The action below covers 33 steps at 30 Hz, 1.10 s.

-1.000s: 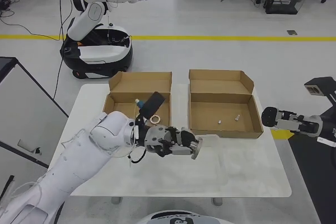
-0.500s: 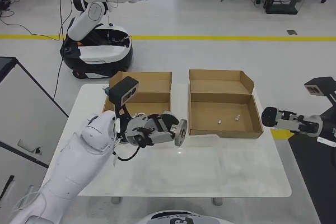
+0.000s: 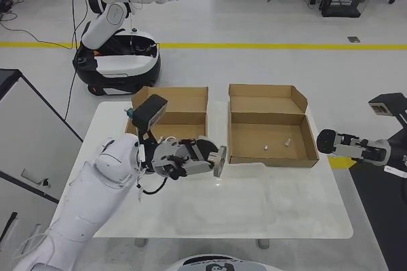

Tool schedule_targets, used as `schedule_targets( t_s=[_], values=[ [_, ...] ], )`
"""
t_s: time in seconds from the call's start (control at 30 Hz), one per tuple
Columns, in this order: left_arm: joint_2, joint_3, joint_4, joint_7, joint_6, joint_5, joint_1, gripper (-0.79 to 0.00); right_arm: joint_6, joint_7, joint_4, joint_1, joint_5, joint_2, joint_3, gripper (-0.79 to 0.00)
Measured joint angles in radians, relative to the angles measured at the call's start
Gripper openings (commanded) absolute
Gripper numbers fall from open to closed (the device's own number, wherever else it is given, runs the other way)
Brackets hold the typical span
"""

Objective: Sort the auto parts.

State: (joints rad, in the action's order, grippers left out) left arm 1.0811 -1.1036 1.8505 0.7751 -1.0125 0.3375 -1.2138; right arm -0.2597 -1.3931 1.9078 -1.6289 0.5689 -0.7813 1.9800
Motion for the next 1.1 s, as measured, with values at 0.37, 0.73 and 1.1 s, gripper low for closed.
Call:
schedule_targets(
  t_s=[0.37,0.73,1.1],
  values=[
    [0.010,-0.040,0.044,0.034,0.000,0.427,-0.063,-0.785,0.000,0.000,0.000,0.000,0.000,0.000,0.000,0.000],
    [0.031,-0.066,0.077,0.033,0.000,0.560,-0.079,-0.785,0.000,0.000,0.000,0.000,0.000,0.000,0.000,0.000],
    [0.061,-0.104,0.119,0.033,0.000,0.689,-0.119,-0.785,0.000,0.000,0.000,0.000,0.000,0.000,0.000,0.000]
  ],
)
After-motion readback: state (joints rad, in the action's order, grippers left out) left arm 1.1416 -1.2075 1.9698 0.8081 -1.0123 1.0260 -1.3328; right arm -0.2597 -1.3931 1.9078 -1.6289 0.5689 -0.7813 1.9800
